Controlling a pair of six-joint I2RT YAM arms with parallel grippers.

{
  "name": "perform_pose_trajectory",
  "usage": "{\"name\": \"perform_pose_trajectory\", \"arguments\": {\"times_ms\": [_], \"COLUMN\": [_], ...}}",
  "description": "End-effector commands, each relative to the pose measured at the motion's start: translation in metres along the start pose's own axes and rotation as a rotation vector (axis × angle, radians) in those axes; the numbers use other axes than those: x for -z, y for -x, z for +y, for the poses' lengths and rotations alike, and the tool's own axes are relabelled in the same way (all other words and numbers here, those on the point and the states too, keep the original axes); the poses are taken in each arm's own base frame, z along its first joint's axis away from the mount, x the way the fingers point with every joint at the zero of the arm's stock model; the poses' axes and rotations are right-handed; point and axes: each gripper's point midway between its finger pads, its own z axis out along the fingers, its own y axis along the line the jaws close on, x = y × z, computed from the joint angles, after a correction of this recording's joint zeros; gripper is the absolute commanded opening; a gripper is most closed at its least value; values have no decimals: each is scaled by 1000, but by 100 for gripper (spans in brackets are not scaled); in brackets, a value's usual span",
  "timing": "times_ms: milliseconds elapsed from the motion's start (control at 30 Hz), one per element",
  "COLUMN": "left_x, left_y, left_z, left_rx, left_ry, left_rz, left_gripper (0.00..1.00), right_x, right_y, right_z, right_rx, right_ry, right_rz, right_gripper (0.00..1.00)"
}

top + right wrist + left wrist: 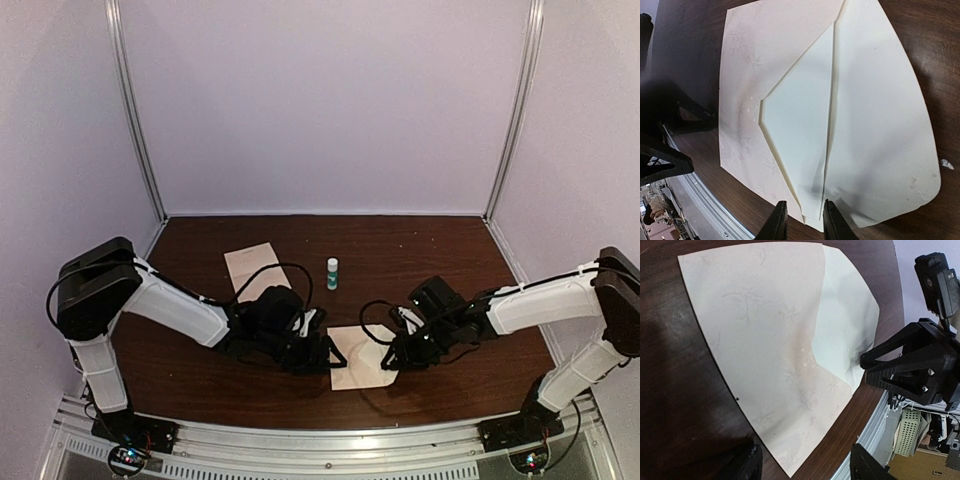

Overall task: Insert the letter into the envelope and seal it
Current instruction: Place the 1/2-folded letter in the envelope.

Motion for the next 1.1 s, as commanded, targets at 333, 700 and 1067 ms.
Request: {"name": "perform_pose_trajectory", "arguments": {"times_ms": [333, 700, 1067], "left_x": [2, -2, -4], "left_y": [-10, -14, -17], "left_z": [0, 3, 1], "left_rx": [-8, 4, 1], "left_ry": [-6, -21, -24], "left_rz": [20, 33, 42], "left_gripper": [57, 51, 48], "right_x": [-11, -17, -24], "right_y": [-9, -9, -9], "right_z": [-4, 0, 9], "right_rx": [-28, -37, -34], "right_ry": [4, 19, 41], "right_rz": [22, 19, 25], "right_gripper": [23, 17, 11]}}
